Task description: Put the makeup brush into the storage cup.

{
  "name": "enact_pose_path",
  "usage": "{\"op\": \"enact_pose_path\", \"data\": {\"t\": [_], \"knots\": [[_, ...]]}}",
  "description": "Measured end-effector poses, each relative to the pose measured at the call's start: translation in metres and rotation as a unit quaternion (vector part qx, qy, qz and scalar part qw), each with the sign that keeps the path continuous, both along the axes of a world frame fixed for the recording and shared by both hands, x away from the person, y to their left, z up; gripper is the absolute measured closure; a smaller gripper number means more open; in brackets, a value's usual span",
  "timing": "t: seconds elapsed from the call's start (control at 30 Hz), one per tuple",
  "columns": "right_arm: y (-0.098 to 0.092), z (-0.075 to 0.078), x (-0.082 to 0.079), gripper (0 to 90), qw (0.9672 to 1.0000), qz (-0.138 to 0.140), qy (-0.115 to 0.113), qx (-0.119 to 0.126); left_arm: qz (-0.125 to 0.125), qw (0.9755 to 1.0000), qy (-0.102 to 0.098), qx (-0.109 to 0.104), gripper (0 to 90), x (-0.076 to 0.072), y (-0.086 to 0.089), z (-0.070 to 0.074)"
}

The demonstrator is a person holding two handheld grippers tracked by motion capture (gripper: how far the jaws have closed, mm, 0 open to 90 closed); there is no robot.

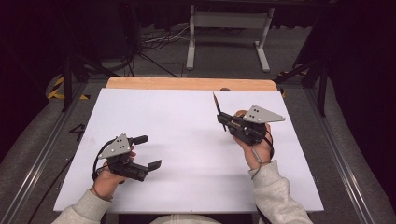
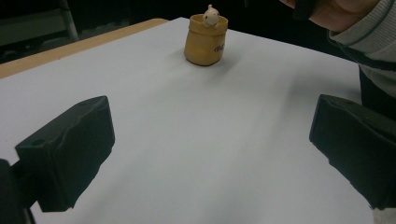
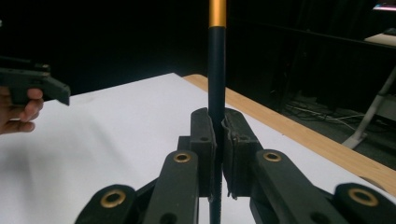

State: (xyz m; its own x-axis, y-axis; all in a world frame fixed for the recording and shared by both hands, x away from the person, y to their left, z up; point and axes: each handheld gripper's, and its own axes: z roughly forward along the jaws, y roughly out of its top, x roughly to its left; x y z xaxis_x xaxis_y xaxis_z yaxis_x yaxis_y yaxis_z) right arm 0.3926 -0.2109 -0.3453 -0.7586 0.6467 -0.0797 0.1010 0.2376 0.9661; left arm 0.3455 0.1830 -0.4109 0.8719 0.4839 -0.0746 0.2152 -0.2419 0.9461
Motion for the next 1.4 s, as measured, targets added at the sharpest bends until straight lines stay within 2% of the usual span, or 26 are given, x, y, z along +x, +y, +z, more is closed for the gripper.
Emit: {"op": "enact_pose_path", "data": {"t": [0.1,0.17,0.27,0.43,0.47,0.5,0.67,0.83,0.97,1.13,1.27,1.3,1.4], "knots": [[-0.005,-0.002,0.002,83.8,0.9997,-0.021,-0.01,0.009,0.006,1.0,-0.004,0.003,0.8,0.001,0.0,-0.002],[-0.008,-0.003,0.004,83.8,0.9994,-0.028,-0.009,0.016,0.01,0.9999,0.004,0.003,1.9,0.002,0.0,-0.003],[-0.011,-0.005,0.007,83.8,0.9989,-0.042,-0.011,0.018,0.015,0.9999,-0.008,0.0,2.3,0.002,0.0,-0.005],[-0.015,-0.006,0.013,83.7,0.998,-0.057,-0.012,0.022,0.018,0.9997,0.005,-0.014,2.3,0.003,0.002,-0.007],[-0.016,-0.006,0.014,83.7,0.9977,-0.062,-0.013,0.023,0.019,0.9996,0.003,-0.018,2.3,0.003,0.003,-0.008],[-0.018,-0.006,0.016,83.7,0.9974,-0.066,-0.016,0.023,0.024,0.9994,-0.008,-0.022,2.3,0.002,0.004,-0.009],[-0.022,-0.005,0.021,83.8,0.9955,-0.087,-0.023,0.028,0.03,0.9991,-0.01,-0.029,2.9,0.001,0.007,-0.011],[-0.029,-0.004,0.027,83.7,0.9937,-0.105,-0.029,0.026,0.041,0.9988,-0.01,-0.027,3.0,0.0,0.011,-0.013],[-0.035,-0.005,0.031,83.8,0.9932,-0.107,-0.045,0.01,0.057,0.9979,-0.008,-0.029,3.0,-0.001,0.014,-0.015],[-0.044,-0.009,0.038,83.8,0.9913,-0.123,-0.045,0.011,0.071,0.997,-0.01,-0.028,3.0,-0.005,0.017,-0.018],[-0.049,-0.012,0.041,83.7,0.9904,-0.13,-0.041,0.021,0.076,0.9967,-0.017,-0.022,3.0,-0.008,0.017,-0.02],[-0.051,-0.014,0.043,83.7,0.9902,-0.13,-0.041,0.03,0.078,0.9967,-0.015,-0.02,3.0,-0.009,0.017,-0.022],[-0.056,-0.017,0.047,83.6,0.9897,-0.128,-0.05,0.04,0.08,0.9966,-0.019,-0.013,3.0,-0.011,0.016,-0.024]]}}
